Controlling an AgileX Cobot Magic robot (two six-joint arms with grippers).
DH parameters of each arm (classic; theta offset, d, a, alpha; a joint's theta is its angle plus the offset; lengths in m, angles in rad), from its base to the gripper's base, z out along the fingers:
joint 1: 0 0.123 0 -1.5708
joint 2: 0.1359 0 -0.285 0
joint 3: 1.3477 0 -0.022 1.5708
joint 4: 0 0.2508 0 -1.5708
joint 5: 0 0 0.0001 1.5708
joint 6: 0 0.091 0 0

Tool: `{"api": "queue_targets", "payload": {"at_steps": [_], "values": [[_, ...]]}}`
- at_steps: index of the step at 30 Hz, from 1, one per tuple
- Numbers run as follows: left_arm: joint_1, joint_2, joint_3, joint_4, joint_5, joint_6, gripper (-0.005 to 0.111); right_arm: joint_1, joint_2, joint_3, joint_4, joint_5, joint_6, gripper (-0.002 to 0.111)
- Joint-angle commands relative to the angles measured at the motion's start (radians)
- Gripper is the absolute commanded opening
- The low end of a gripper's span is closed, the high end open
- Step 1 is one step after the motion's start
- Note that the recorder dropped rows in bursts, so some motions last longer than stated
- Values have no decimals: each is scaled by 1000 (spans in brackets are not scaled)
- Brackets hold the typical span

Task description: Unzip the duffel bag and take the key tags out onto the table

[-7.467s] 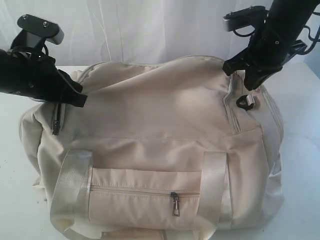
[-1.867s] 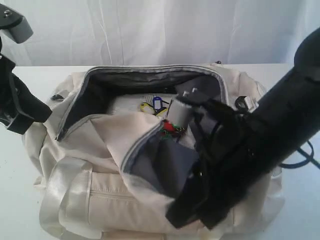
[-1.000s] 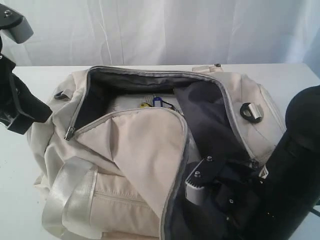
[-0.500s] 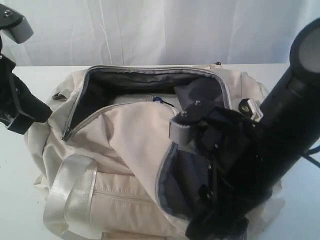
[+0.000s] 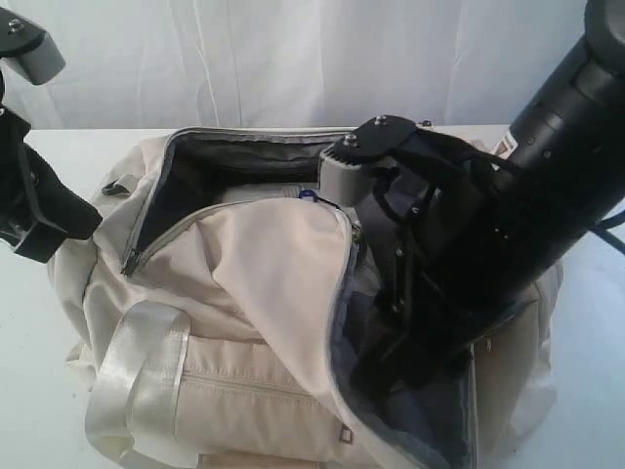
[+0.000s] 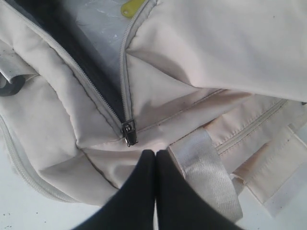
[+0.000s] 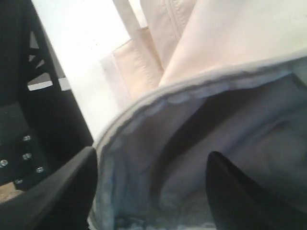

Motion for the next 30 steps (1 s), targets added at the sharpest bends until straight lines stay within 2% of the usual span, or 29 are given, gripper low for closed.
{"api": "queue_targets", "payload": {"at_steps": [1, 7, 9, 15, 17, 21, 26, 30], "values": [[-1, -10, 5, -13, 6, -8, 0, 4, -8, -62, -95, -25, 41, 61], [-1, -10, 5, -13, 6, -8, 0, 4, -2, -99, -174, -487, 147, 61], [-1, -10, 5, -13, 6, -8, 0, 4, 13, -99, -172, -557, 173, 63], [-1, -10, 5, -17, 6, -8, 0, 4, 115, -99, -181, -565, 177, 76], [-1, -10, 5, -17, 6, -8, 0, 4, 150, -99, -189, -578, 186, 77], [-1, -10, 5, -17, 6, -8, 0, 4, 215, -99, -262, -608, 284, 77], [-1, -10, 5, -21, 6, -8, 0, 4, 255, -99, -252, -580, 351, 77], [-1, -10, 5, -21, 6, -8, 0, 4, 258, -99, -184, -513, 383, 66]]}}
